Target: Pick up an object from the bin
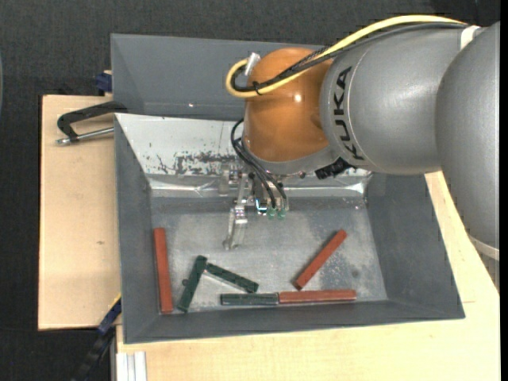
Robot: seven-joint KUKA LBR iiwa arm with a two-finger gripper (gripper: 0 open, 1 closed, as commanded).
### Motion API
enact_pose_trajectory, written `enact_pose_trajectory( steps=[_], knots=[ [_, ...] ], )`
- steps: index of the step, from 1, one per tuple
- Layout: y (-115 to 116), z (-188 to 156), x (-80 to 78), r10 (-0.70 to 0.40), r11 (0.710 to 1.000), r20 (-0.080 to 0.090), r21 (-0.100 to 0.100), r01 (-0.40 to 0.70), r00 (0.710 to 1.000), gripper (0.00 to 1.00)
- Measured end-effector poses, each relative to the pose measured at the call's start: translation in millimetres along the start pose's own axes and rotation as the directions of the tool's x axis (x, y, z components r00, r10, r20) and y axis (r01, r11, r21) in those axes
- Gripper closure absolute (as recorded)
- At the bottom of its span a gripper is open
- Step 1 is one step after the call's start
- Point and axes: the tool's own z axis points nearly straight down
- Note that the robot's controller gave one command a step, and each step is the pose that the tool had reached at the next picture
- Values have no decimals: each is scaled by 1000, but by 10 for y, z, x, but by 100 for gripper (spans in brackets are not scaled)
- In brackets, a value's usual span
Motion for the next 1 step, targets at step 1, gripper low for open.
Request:
enact_pose_trajectory(
  steps=[1],
  knots=[
    [-6, -46, -20, 2, 1000, 8, -1, -2, 1000, 0]
  ],
)
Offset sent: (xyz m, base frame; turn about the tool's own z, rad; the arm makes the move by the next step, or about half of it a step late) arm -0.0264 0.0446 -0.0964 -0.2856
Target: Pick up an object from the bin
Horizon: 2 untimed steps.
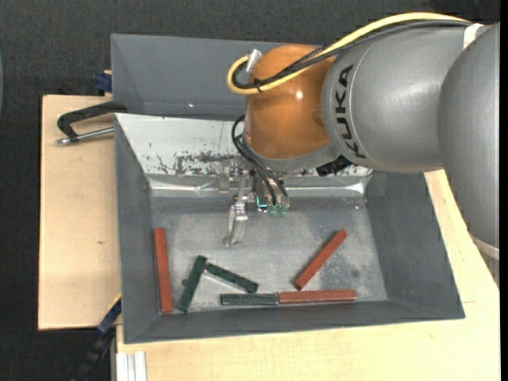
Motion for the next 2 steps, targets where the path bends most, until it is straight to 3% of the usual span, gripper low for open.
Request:
enact_pose_trajectory(
  steps=[1, 2],
  knots=[
    [183, 397, 104, -117, 993, 3, 1, 117, 993, 0],
    [66, 712, 119, -389, 921, -1, 0, 389, 921, 0]
  ],
)
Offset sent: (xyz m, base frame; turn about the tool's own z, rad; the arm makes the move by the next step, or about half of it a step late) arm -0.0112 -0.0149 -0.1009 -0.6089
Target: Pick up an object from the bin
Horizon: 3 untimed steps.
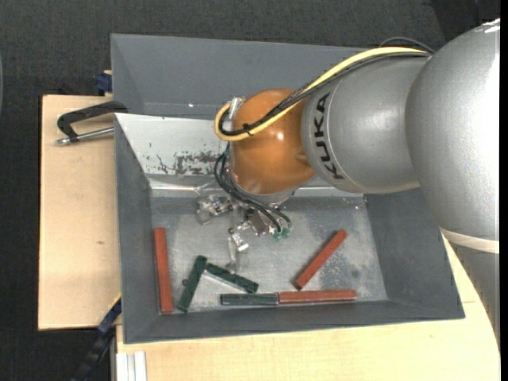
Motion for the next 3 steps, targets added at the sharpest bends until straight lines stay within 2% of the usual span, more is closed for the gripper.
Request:
enact_pose_trajectory(
  steps=[1, 2, 3],
  knots=[
    [200, 209, 141, -181, 983, 0, 3, 181, 983, 0],
    [465, 283, 369, -99, 995, -2, 4, 99, 995, 100],
    [463, 284, 370, -98, 995, -3, 4, 98, 995, 100]
  ],
)
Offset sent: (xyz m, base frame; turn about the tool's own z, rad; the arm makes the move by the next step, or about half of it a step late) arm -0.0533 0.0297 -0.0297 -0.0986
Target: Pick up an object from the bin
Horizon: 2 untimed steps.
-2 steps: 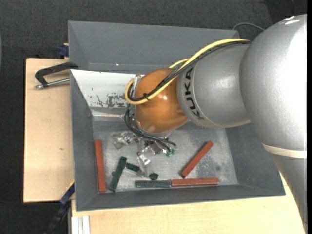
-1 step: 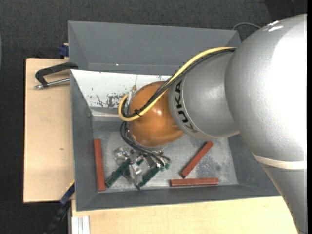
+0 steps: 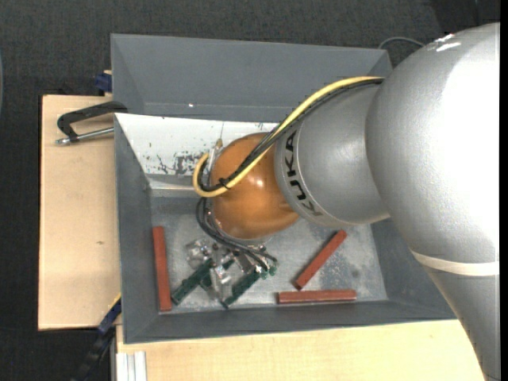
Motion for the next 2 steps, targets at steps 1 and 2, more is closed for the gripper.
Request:
enact_pose_trajectory(
  steps=[1, 2],
  knots=[
    [-595, -1258, 106, 107, 994, 7, -3, -107, 994, 100],
    [-595, -1257, 107, 107, 994, 7, -4, -107, 994, 100]
  ],
)
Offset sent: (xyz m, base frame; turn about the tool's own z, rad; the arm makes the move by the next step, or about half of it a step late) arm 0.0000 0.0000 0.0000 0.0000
